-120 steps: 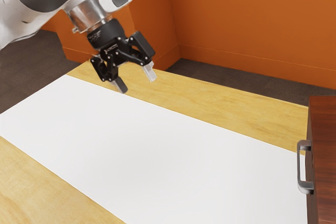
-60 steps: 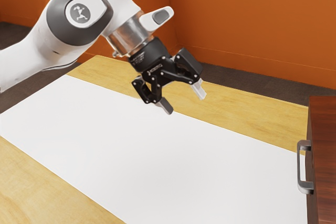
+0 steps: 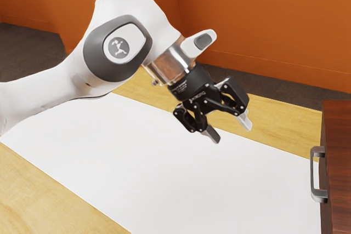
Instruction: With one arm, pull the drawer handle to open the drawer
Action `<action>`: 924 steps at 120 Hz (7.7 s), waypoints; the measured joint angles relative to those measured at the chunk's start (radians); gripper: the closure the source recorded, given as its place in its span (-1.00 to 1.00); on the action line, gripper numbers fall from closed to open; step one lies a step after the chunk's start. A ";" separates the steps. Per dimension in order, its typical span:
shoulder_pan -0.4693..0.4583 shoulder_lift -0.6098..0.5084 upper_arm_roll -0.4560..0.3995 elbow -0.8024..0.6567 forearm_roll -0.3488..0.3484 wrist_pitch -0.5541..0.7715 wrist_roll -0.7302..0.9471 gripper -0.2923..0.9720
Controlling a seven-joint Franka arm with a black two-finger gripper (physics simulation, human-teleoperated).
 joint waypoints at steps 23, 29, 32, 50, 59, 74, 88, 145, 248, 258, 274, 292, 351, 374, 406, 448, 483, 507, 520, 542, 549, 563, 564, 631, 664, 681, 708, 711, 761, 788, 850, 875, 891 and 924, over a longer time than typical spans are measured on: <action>-0.013 0.028 -0.016 -0.018 -0.032 0.085 -0.018 -0.22; -0.007 0.033 -0.023 -0.019 -0.041 0.101 -0.022 -0.21; -0.001 0.034 -0.026 -0.019 -0.044 0.108 -0.023 -0.21; 0.088 0.037 -0.056 -0.038 -0.064 0.155 -0.031 -0.19; 0.142 0.036 -0.065 -0.044 -0.070 0.173 -0.034 -0.18; 0.250 0.034 -0.111 -0.042 -0.071 0.195 -0.039 -0.15; 0.313 0.028 -0.149 -0.039 -0.069 0.209 -0.042 -0.12; 0.207 0.029 -0.229 -0.034 -0.064 0.261 -0.051 -0.10; 0.151 0.086 -0.262 -0.034 -0.071 0.330 -0.058 0.08; 0.148 0.093 -0.263 -0.034 -0.071 0.333 -0.058 0.09; 0.146 0.098 -0.265 -0.034 -0.070 0.341 -0.059 0.11; 0.111 0.098 -0.267 -0.034 -0.068 0.347 -0.059 0.13; 0.074 0.127 -0.267 -0.034 -0.066 0.372 -0.058 0.25; 0.057 0.134 -0.267 -0.034 -0.065 0.378 -0.058 0.29; 0.056 0.149 -0.267 -0.034 -0.063 0.379 -0.058 0.36; 0.056 0.147 -0.266 -0.041 -0.036 0.377 -0.060 0.42; 0.058 0.127 -0.265 -0.070 -0.026 0.375 -0.062 0.46; 0.058 0.088 -0.265 -0.110 -0.025 0.375 -0.061 0.47; 0.059 0.077 -0.265 -0.125 -0.025 0.375 -0.061 0.48; 0.056 0.059 -0.261 -0.142 -0.021 0.374 -0.061 0.49; 0.057 0.051 -0.261 -0.151 -0.020 0.374 -0.061 0.49; 0.061 0.035 -0.259 -0.168 -0.019 0.374 -0.060 0.49; 0.062 0.035 -0.259 -0.169 -0.019 0.374 -0.060 0.49; 0.019 0.038 -0.206 -0.169 -0.016 0.374 -0.050 0.52; 0.035 0.014 -0.202 -0.197 -0.011 0.374 -0.044 0.54; 0.030 -0.007 -0.192 -0.217 -0.010 0.374 -0.041 0.54; 0.037 -0.042 -0.179 -0.249 -0.001 0.372 -0.038 0.54; 0.041 -0.045 -0.179 -0.252 -0.001 0.372 -0.038 0.54; 0.066 -0.104 -0.165 -0.314 0.010 0.371 -0.035 0.54; 0.066 -0.126 -0.165 -0.335 0.014 0.370 -0.033 0.54; 0.080 -0.186 -0.157 -0.399 0.018 0.370 -0.033 0.54; 0.080 -0.205 -0.145 -0.417 0.020 0.370 -0.032 0.54; 0.080 -0.223 -0.127 -0.430 0.024 0.368 -0.032 0.54; 0.081 -0.265 -0.094 -0.469 0.026 0.364 -0.026 0.54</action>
